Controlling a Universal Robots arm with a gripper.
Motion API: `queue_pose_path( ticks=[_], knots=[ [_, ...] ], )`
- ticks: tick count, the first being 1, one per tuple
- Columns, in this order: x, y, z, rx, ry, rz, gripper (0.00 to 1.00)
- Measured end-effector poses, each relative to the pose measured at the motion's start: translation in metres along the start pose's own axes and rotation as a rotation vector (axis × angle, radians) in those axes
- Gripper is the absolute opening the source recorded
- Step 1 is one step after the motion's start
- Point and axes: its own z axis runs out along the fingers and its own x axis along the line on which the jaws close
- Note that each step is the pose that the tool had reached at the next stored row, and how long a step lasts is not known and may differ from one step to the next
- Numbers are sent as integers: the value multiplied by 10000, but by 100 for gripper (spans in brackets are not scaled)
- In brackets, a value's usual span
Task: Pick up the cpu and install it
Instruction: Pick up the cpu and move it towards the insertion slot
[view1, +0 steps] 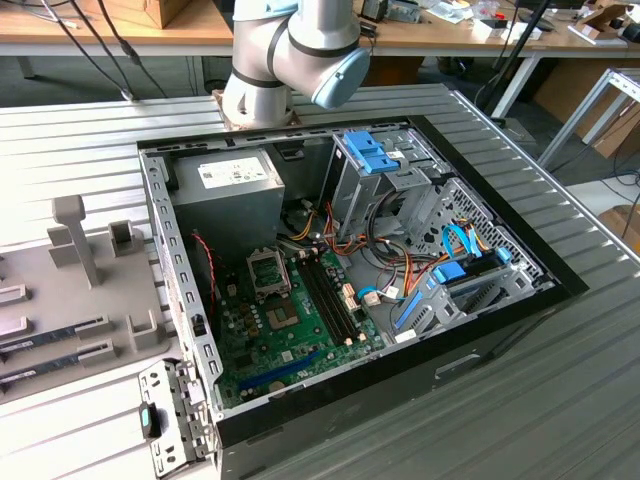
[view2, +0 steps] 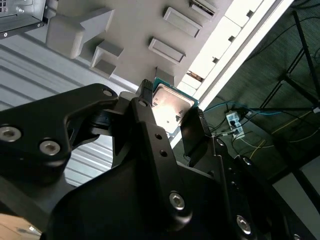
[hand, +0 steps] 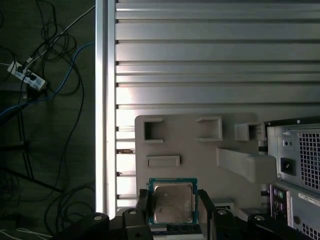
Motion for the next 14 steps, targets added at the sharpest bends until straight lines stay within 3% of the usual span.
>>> queue_pose_path(
  ticks=[14],
  knots=[
    [-2, 3, -70, 0, 0, 0, 47]
  ],
)
